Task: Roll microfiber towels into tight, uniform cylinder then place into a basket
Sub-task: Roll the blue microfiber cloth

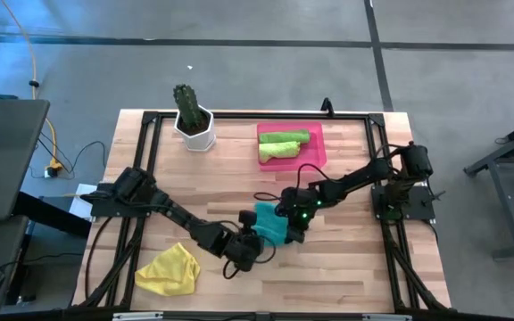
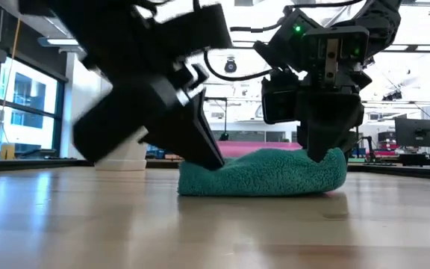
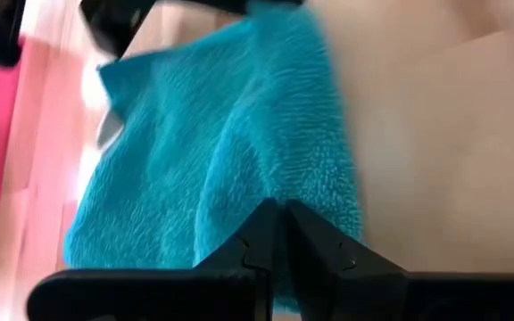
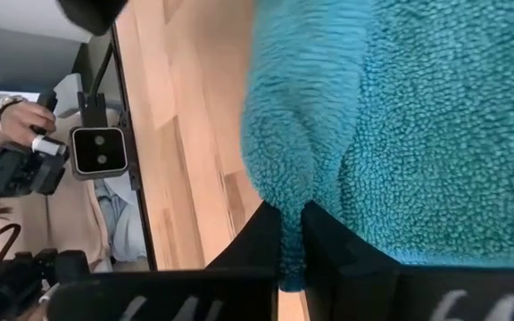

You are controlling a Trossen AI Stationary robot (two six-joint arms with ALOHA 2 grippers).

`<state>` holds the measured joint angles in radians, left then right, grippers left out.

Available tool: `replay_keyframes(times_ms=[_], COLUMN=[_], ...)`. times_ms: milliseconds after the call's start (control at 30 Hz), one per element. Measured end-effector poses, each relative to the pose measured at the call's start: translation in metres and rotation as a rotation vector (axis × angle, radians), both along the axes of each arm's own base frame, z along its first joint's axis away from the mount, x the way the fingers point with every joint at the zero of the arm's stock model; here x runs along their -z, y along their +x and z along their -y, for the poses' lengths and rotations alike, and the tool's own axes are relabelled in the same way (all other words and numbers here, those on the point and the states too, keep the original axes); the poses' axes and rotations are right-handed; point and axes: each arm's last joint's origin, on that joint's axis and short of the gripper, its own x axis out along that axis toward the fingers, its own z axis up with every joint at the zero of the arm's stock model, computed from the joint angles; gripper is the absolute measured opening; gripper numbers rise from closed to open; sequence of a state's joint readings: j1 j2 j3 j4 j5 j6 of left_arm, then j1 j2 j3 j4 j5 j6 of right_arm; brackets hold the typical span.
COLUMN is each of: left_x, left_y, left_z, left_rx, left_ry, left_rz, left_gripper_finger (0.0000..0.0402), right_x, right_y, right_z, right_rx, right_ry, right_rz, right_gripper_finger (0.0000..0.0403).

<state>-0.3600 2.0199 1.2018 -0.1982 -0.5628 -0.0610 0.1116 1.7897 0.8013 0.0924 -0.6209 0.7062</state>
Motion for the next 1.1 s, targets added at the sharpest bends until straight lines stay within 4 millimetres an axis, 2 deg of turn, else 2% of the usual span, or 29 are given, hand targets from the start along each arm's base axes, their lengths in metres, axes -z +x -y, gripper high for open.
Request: replay_keyframes(times_ms=[67, 200, 467, 567, 700, 833, 1100], left_x=[0.001, -0.003, -0.036, -0.04, -0.035, -0.024, -0.023], left_y=[0.002, 0.003, -0.008, -0.014, -0.015, -0.011, -0.005], left_z=[-0.007, -0.012, 0.0, 0.001, -0.002, -0.011, -0.03], left_rx=[-0.029, -0.06, 0.003, 0.036, 0.097, 0.1, 0.065], left_ry=[-0.01, -0.143, -0.279, -0.318, -0.244, -0.125, -0.102], left_rz=[-0.002, 0.002, 0.019, -0.038, -0.094, -0.122, -0.126], left_gripper_finger=[0.0019, 0.0019, 0.0028, 0.0052, 0.0102, 0.0155, 0.022], right_x=[0.0, 0.0, 0.001, 0.002, 0.002, 0.002, 0.002], right_y=[0.0, -0.001, -0.002, -0.003, -0.003, -0.003, -0.003], right_z=[-0.002, -0.004, -0.003, -0.003, -0.003, -0.003, -0.003], right_rx=[-0.008, -0.014, -0.031, -0.024, -0.022, -0.022, -0.022], right_ry=[-0.001, -0.005, -0.045, -0.057, -0.06, -0.061, -0.06], right_rz=[0.002, 0.002, 0.015, 0.003, -0.002, -0.004, -0.002], right_gripper_finger=[0.0003, 0.0003, 0.0019, 0.0026, 0.0028, 0.0028, 0.0029])
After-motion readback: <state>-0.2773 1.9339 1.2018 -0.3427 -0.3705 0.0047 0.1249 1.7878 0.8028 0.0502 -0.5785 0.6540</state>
